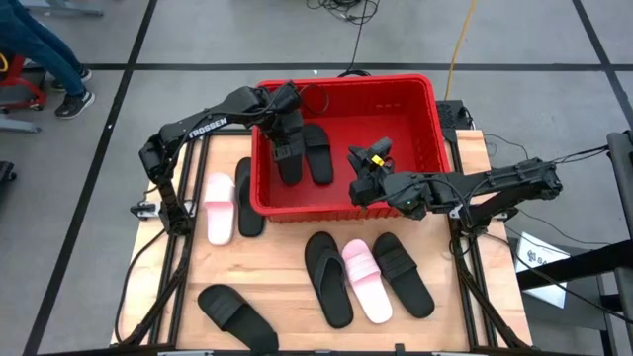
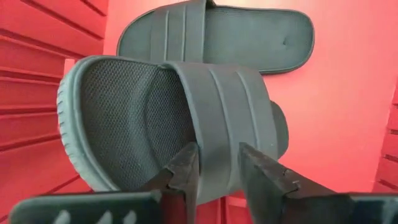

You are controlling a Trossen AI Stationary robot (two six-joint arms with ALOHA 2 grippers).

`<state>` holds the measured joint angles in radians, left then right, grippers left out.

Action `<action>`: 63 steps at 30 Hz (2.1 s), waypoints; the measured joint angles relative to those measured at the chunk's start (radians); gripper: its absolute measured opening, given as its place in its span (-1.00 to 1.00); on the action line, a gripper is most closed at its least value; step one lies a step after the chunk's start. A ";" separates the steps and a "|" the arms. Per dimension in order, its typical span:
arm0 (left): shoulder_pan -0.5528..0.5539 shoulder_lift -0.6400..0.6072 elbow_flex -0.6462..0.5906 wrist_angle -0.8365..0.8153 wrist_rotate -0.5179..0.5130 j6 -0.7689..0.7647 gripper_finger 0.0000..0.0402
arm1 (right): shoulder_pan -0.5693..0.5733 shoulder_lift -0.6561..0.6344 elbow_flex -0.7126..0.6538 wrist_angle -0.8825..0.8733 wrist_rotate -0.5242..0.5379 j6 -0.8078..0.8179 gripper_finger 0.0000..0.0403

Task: Pick and place slides into bin
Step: Put the right black slide into the red bin

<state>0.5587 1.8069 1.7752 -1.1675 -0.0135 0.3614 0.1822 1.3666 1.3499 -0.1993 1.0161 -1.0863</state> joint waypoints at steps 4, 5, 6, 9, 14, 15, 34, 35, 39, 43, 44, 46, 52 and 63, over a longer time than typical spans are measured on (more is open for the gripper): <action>0.000 0.000 0.000 0.000 -0.053 -0.008 -0.39 | 0.000 0.000 0.000 0.000 0.000 0.000 -0.41; 0.000 0.000 0.000 0.000 -0.063 -0.012 -0.38 | 0.000 0.000 0.000 0.000 0.000 0.000 -0.41; 0.000 0.000 0.000 0.000 -0.070 -0.018 -0.37 | 0.000 0.000 0.000 0.000 0.000 0.000 -0.41; 0.000 0.000 0.000 0.000 -0.076 -0.027 -0.36 | 0.000 0.000 0.000 0.000 0.000 0.000 -0.41; 0.000 0.000 0.000 0.000 -0.076 -0.039 -0.36 | 0.000 0.000 0.000 0.000 0.000 0.000 -0.41; 0.000 0.000 0.000 0.000 -0.076 -0.046 -0.36 | 0.000 0.000 0.000 0.000 0.000 0.000 -0.41; -0.054 -0.128 0.000 -0.005 -0.079 -0.265 -0.36 | 0.039 -0.039 0.000 0.064 0.085 0.122 -0.41; -0.068 -0.147 0.000 -0.006 -0.092 -0.273 -0.36 | 0.051 -0.045 0.000 0.059 0.130 0.133 -0.41; -0.138 -0.220 0.002 -0.005 -0.173 -0.297 -0.36 | 0.123 -0.071 0.000 -0.002 0.257 0.139 -0.41; -0.224 -0.270 0.002 -0.006 -0.248 -0.338 -0.36 | 0.203 -0.073 0.000 -0.090 0.305 0.219 -0.41; -0.244 -0.283 0.002 -0.009 -0.261 -0.350 -0.36 | 0.222 -0.072 0.000 -0.112 0.317 0.252 -0.41; -0.287 -0.309 0.002 -0.014 -0.282 -0.372 -0.36 | 0.261 -0.073 0.000 -0.166 0.319 0.330 -0.41; -0.410 -0.358 0.002 -0.019 -0.313 -0.435 -0.36 | 0.353 -0.073 0.000 -0.313 0.229 0.671 -0.41; -0.584 -0.408 0.001 -0.165 -0.382 -0.581 -0.36 | 0.409 -0.072 0.000 -0.695 -0.306 1.139 -0.41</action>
<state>-0.0250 1.3991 1.7763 -1.3329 -0.3951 -0.2194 0.5914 1.2946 1.3499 -0.8940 0.7104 0.0532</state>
